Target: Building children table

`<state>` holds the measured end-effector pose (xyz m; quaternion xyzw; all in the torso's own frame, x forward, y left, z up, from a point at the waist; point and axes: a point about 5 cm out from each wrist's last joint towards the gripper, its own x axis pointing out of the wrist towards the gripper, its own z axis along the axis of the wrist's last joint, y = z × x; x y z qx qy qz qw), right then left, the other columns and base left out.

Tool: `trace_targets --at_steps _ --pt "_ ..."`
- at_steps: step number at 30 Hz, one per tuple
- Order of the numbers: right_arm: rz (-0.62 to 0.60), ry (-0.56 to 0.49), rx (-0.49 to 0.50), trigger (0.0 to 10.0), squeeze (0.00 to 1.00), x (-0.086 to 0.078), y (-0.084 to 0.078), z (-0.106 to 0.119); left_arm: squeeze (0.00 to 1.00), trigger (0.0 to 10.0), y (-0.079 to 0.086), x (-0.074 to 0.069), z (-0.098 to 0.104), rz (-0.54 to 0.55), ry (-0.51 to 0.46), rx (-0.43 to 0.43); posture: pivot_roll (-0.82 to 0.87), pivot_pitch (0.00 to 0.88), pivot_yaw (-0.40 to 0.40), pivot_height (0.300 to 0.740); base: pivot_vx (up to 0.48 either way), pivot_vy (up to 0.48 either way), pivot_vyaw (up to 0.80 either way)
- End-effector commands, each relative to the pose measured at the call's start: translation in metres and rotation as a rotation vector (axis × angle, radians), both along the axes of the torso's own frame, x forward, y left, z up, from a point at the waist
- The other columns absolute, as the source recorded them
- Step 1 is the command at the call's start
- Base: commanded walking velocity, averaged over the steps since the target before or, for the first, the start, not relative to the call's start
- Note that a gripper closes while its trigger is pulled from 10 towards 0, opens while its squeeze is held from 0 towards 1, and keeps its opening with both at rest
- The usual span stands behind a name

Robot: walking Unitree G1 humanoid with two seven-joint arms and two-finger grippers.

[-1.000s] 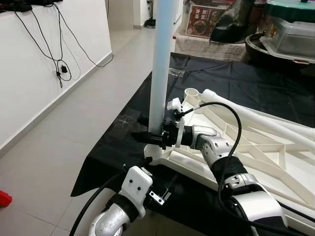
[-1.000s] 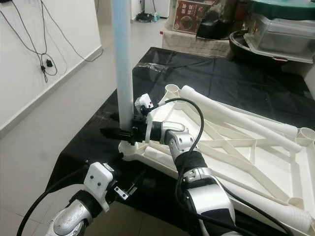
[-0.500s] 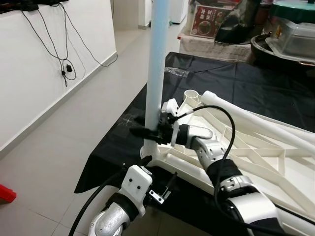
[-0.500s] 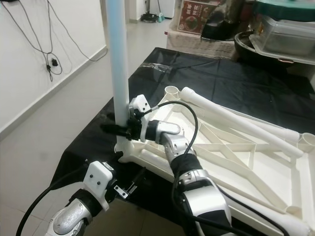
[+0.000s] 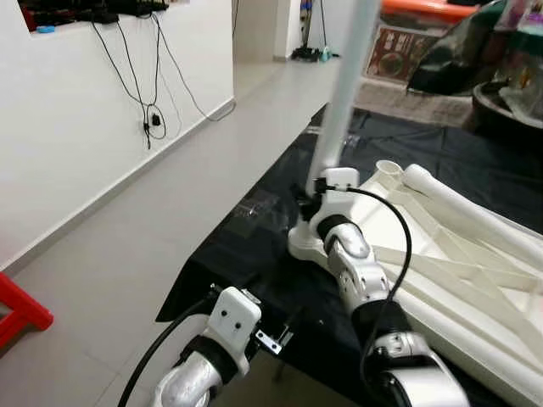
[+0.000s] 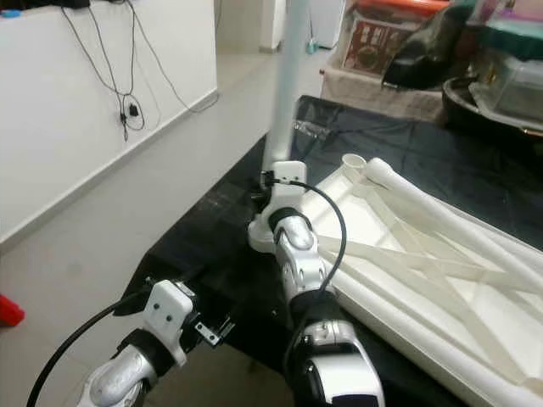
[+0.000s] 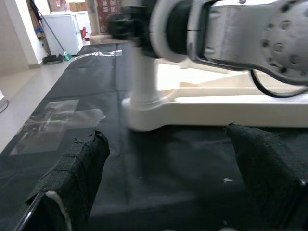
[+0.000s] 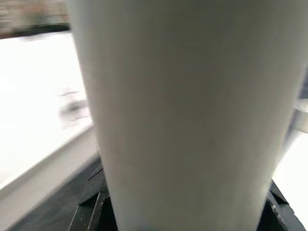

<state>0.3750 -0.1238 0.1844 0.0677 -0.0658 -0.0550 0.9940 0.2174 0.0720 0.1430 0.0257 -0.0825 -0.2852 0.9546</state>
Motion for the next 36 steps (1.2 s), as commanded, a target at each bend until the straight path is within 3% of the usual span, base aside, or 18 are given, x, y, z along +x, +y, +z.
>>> trace_targets --at_steps 1,6,7,8,9,10,13,14,16,17,22,24,25,27,29,31,35,36 --pt "-0.266 0.104 0.124 0.0 0.00 -0.011 -0.031 -0.022 0.00 10.0 -0.001 -0.001 -0.004 -0.004 0.016 0.000 0.11 0.093 -0.059 0.740 0.000 0.000 0.00" --pt "-0.343 0.124 0.184 0.0 0.00 -0.014 -0.024 -0.023 0.00 10.0 0.000 -0.001 -0.004 -0.004 0.017 0.000 0.12 0.094 -0.061 0.740 0.000 0.000 0.00" --pt "-0.341 0.127 0.194 1.1 0.00 -0.014 -0.021 -0.023 0.00 10.0 0.000 -0.001 -0.004 -0.004 0.017 -0.001 0.12 0.095 -0.059 0.740 0.000 0.000 0.00" --pt "-0.341 0.127 0.194 1.1 0.00 -0.014 -0.021 -0.023 0.00 10.0 0.000 -0.001 -0.004 -0.004 0.017 -0.001 0.12 0.095 -0.059 0.740 0.000 0.000 0.00" --pt "-0.322 0.123 0.179 7.5 0.00 -0.013 -0.018 -0.021 0.00 10.0 -0.001 -0.001 -0.004 -0.004 0.017 -0.001 0.12 0.098 -0.060 0.740 0.000 0.000 0.00" --pt "-0.288 0.110 0.147 10.0 0.00 -0.012 -0.013 -0.018 0.00 10.0 0.000 -0.001 -0.004 -0.004 0.017 -0.001 0.12 0.098 -0.061 0.740 0.000 0.000 0.00" --pt "-0.223 0.072 0.115 10.0 0.00 -0.011 -0.006 -0.012 0.00 10.0 0.000 -0.001 -0.004 -0.002 0.016 0.000 0.12 0.100 -0.061 0.740 0.000 0.000 0.00" --pt "-0.184 0.048 0.108 10.0 1.00 -0.011 -0.003 -0.010 0.00 10.0 0.000 -0.001 -0.004 -0.002 0.017 0.000 0.11 0.101 -0.060 0.740 0.000 0.000 0.00" --pt "-0.133 0.025 0.115 10.0 1.00 -0.011 0.001 -0.005 0.00 10.0 -0.001 -0.001 -0.004 -0.004 0.018 0.000 0.11 0.103 -0.056 0.740 0.000 0.000 0.00" --pt "-0.070 0.004 0.132 10.0 0.00 -0.010 0.004 -0.002 0.00 10.0 -0.001 -0.001 -0.004 -0.004 0.018 0.000 0.11 0.102 -0.059 0.740 0.000 0.000 0.00" --pt "0.069 -0.034 0.166 10.0 0.00 -0.007 0.009 0.005 0.00 10.0 -0.001 0.000 -0.003 -0.004 0.019 -0.001 0.11 0.107 -0.057 0.740 0.000 0.000 0.00" --pt "0.359 -0.049 0.148 10.0 0.00 -0.003 0.016 0.009 0.00 10.0 -0.001 0.000 -0.003 -0.005 0.019 -0.001 0.11 0.108 -0.057 0.740 0.000 0.000 0.00" --pt "0.359 -0.049 0.148 10.0 0.00 -0.003 0.016 0.009 0.00 10.0 -0.001 0.000 -0.003 -0.005 0.019 -0.001 0.11 0.108 -0.057 0.740 0.000 0.000 0.00" --pt "0.601 -0.051 0.126 10.0 0.00 -0.004 0.017 0.011 0.00 10.0 -0.002 0.000 -0.003 -0.004 0.019 -0.002 0.11 0.108 -0.058 0.740 0.000 0.000 0.00" --pt "0.729 -0.045 0.104 10.0 0.00 -0.007 0.016 0.011 0.00 10.0 -0.002 0.000 -0.003 -0.004 0.018 -0.002 0.11 0.108 -0.058 0.740 0.000 0.000 0.00" --pt "0.729 -0.045 0.104 10.0 0.00 -0.007 0.016 0.011 0.00 10.0 -0.002 0.000 -0.003 -0.004 0.018 -0.002 0.11 0.108 -0.058 0.740 0.000 0.000 0.00" --pt "1.153 0.040 -0.047 10.0 0.00 -0.016 0.019 0.004 0.00 10.0 -0.002 0.000 -0.003 -0.003 0.017 -0.003 0.12 0.112 -0.060 0.740 0.000 0.000 0.00" --pt "1.153 0.040 -0.047 10.0 0.00 -0.016 0.019 0.004 0.00 10.0 -0.002 0.000 -0.003 -0.003 0.017 -0.003 0.12 0.112 -0.060 0.740 0.000 0.000 0.00"
